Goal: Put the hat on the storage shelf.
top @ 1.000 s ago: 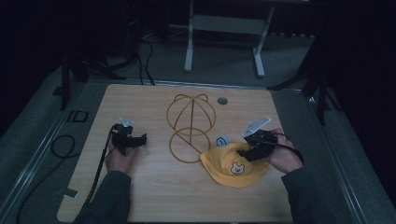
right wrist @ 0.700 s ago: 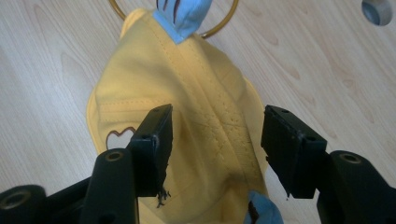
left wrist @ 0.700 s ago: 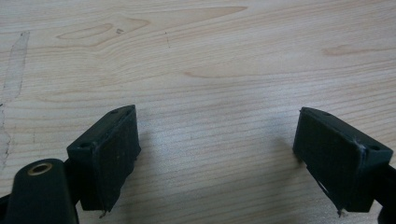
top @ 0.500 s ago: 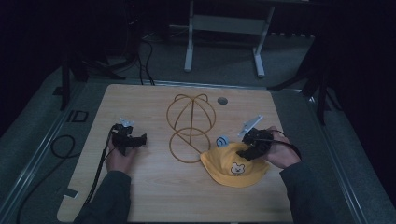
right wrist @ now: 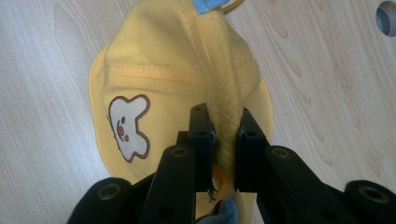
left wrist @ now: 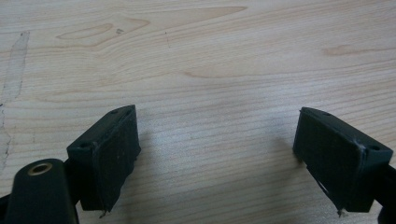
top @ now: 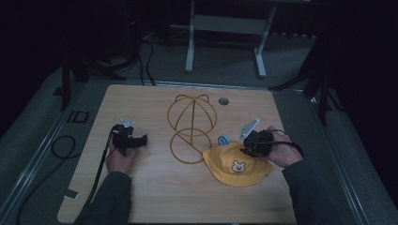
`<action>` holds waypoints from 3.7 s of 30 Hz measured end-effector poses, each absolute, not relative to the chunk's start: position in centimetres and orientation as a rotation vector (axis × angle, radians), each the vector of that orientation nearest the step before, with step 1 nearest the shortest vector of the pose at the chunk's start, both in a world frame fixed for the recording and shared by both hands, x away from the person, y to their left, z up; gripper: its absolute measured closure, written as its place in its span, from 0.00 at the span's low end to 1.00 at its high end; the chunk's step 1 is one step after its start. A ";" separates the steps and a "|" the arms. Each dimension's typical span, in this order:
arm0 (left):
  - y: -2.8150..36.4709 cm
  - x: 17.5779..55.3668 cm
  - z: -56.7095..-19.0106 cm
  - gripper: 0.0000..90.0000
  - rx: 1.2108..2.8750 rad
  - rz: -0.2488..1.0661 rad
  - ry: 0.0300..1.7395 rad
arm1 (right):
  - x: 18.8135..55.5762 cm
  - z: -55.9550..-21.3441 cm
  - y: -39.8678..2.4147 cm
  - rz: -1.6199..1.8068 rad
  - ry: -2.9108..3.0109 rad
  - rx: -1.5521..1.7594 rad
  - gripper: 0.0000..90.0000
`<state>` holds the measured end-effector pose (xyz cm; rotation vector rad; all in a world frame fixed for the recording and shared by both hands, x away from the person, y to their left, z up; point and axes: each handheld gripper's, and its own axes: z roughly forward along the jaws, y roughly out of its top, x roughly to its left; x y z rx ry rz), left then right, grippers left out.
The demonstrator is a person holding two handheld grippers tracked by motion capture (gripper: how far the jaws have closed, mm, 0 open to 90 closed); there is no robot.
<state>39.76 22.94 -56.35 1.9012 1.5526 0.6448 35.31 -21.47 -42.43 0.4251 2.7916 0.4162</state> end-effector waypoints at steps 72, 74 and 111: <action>22.9 39.8 -56.4 0.16 1.900 0.646 1.552 | 35.1 -36.7 -27.7 0.961 2.230 0.873 0.93; 22.9 39.8 -56.4 0.16 1.901 0.646 1.552 | 35.1 -36.6 -27.8 0.973 2.225 0.876 0.93; 22.9 39.8 -56.3 0.16 1.902 0.645 1.553 | 33.5 -33.3 -28.3 1.212 2.195 0.719 0.93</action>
